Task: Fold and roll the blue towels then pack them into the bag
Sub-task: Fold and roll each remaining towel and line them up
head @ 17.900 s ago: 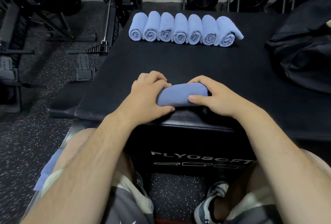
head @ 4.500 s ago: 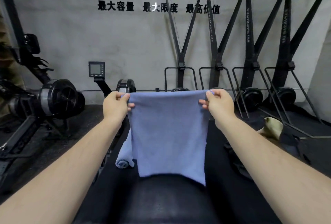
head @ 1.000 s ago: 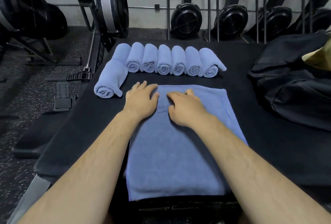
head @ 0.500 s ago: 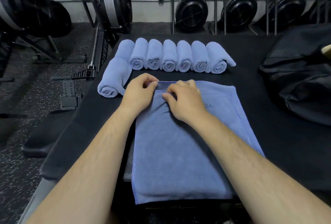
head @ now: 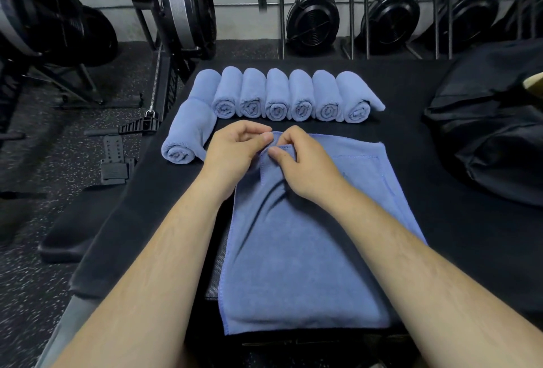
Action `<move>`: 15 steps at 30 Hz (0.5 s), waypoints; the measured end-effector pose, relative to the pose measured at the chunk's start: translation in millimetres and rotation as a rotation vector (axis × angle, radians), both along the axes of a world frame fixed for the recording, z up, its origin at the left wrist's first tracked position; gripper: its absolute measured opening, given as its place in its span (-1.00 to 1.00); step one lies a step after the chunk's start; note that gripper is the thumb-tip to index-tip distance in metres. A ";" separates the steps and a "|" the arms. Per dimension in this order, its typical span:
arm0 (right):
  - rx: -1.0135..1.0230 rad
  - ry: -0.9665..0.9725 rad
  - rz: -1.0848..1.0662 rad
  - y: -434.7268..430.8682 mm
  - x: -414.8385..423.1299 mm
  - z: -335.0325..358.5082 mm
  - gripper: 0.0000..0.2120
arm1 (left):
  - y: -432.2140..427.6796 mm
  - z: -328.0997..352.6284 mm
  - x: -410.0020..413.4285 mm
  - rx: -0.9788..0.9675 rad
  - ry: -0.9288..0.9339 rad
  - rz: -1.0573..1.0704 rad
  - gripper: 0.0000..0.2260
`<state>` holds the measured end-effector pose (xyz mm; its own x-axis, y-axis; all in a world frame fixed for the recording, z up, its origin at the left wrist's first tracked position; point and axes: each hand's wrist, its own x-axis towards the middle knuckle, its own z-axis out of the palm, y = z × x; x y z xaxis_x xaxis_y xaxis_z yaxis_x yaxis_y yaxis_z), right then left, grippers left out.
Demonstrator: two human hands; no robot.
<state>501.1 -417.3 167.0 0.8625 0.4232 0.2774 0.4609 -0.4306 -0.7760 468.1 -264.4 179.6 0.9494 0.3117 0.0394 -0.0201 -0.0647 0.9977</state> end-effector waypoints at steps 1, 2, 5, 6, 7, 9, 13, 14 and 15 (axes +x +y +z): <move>0.028 -0.009 0.000 -0.7 0.1 1.4 -0.86 | 1.0 0.2 -0.3 0.006 -0.008 0.002 -0.91; 0.061 -0.015 0.000 -1.3 -0.2 2.8 -0.87 | 1.8 0.3 -0.4 0.013 -0.018 0.005 -0.89; 0.143 -0.023 -0.009 -2.8 -0.3 4.2 -0.92 | 1.6 2.1 -3.0 0.032 -0.045 0.008 -0.85; 0.163 -0.028 -0.015 -3.5 0.2 4.1 -0.93 | -0.4 3.2 -4.4 0.024 -0.050 -0.005 -0.85; 0.182 -0.036 -0.023 -4.3 0.5 4.4 -0.94 | -3.3 4.5 -6.2 0.007 -0.050 -0.021 -0.85; 0.209 -0.047 -0.044 -7.4 1.3 3.8 -0.95 | -9.2 6.3 -8.3 -0.040 -0.039 -0.053 -0.85; 0.181 -0.071 -0.064 -10.1 2.6 2.4 -0.93 | -10.5 7.2 -8.2 -0.094 -0.043 -0.060 -0.85; 0.176 -0.085 -0.072 -9.4 2.4 2.6 -0.92 | -9.1 6.8 -7.5 -0.094 -0.054 -0.066 -0.85; 0.179 -0.096 -0.080 -8.8 1.9 3.5 -0.91 | -8.6 6.8 -7.6 -0.077 -0.068 -0.072 -0.83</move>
<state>502.9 -426.1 170.4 0.8574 0.2909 0.4245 0.5062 -0.3279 -0.7977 460.4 -272.9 186.4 0.9653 0.2477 0.0828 -0.0894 0.0156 0.9959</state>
